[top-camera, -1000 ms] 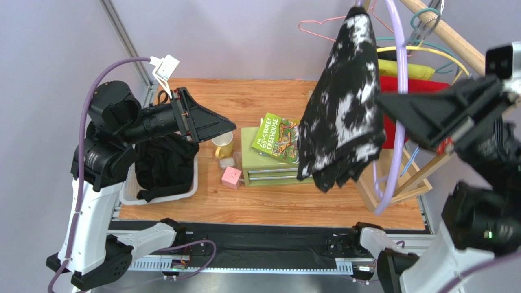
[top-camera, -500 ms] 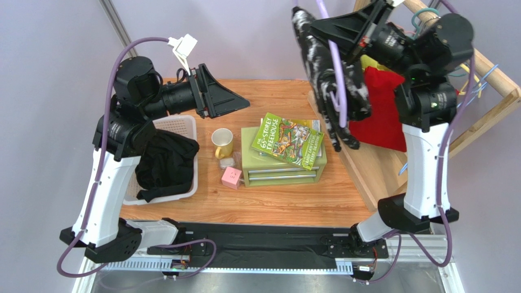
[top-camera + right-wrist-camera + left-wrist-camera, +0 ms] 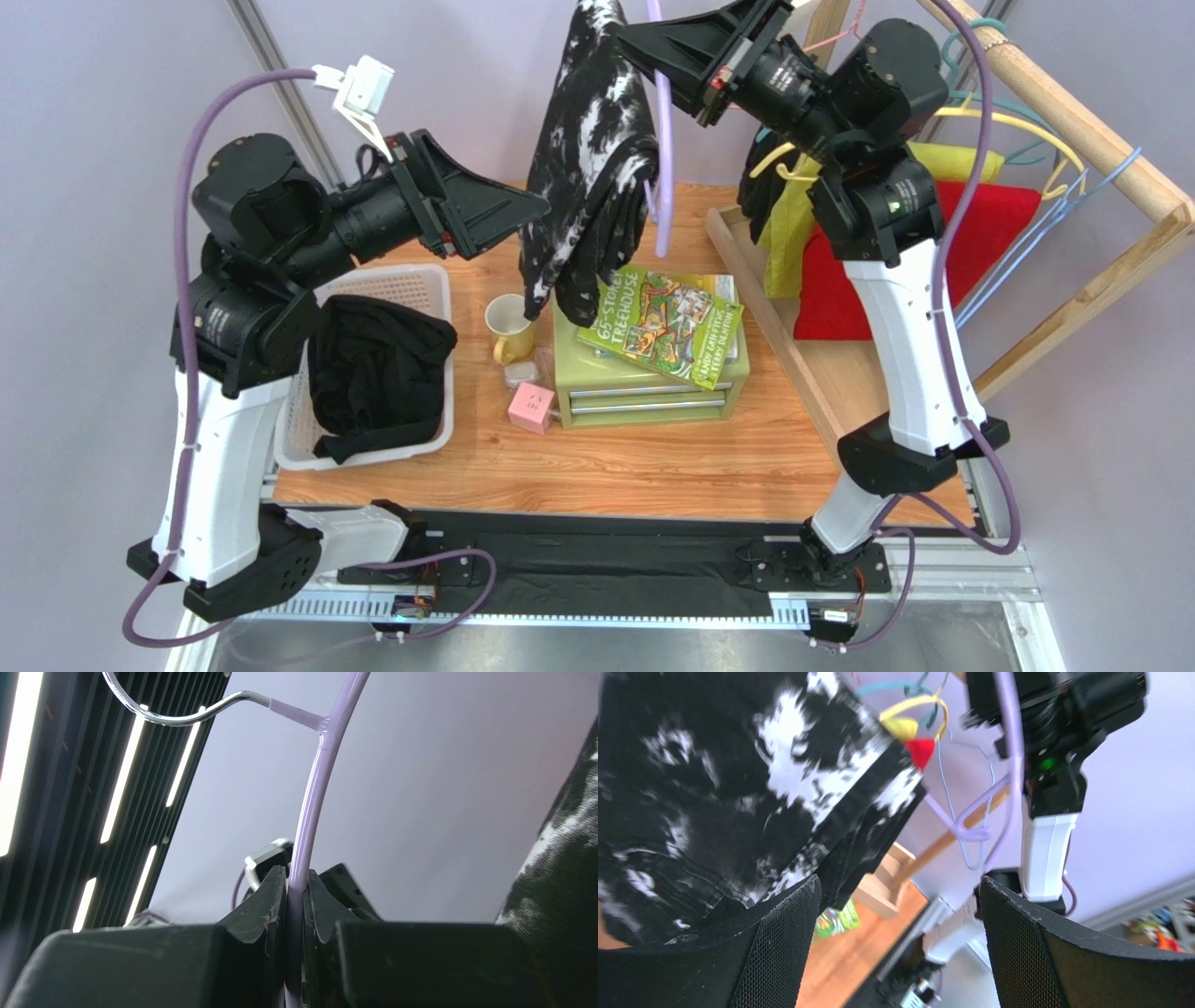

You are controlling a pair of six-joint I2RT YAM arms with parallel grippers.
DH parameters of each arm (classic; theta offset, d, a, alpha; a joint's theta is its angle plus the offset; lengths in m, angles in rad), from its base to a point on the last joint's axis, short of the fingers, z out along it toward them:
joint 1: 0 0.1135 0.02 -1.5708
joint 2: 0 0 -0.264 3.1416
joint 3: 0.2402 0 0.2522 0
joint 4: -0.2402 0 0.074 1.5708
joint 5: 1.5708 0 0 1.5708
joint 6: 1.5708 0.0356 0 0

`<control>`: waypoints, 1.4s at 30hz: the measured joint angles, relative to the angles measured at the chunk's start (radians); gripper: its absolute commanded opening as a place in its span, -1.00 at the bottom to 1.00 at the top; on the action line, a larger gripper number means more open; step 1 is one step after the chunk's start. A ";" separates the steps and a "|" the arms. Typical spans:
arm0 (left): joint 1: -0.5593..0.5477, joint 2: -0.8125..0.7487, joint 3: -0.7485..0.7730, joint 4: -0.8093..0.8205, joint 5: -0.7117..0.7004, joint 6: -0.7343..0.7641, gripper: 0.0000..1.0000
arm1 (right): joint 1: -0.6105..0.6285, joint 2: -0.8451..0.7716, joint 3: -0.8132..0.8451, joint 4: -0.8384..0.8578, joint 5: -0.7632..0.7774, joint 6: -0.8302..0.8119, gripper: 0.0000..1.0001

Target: Remove the trousers from the hanger

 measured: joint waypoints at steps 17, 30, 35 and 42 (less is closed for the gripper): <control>-0.350 0.153 0.049 -0.044 -0.607 0.505 0.61 | 0.040 0.088 0.021 -0.071 0.301 0.031 -1.00; -0.350 0.112 0.029 0.106 -0.563 0.518 0.89 | 0.043 0.040 0.021 -0.058 0.369 0.116 -1.00; -0.350 0.137 0.040 0.143 -0.526 0.515 0.91 | 0.068 0.023 0.027 -0.039 0.412 0.140 -1.00; -0.350 0.184 0.047 0.151 -0.473 0.497 0.97 | 0.079 0.018 0.029 -0.033 0.427 0.159 -1.00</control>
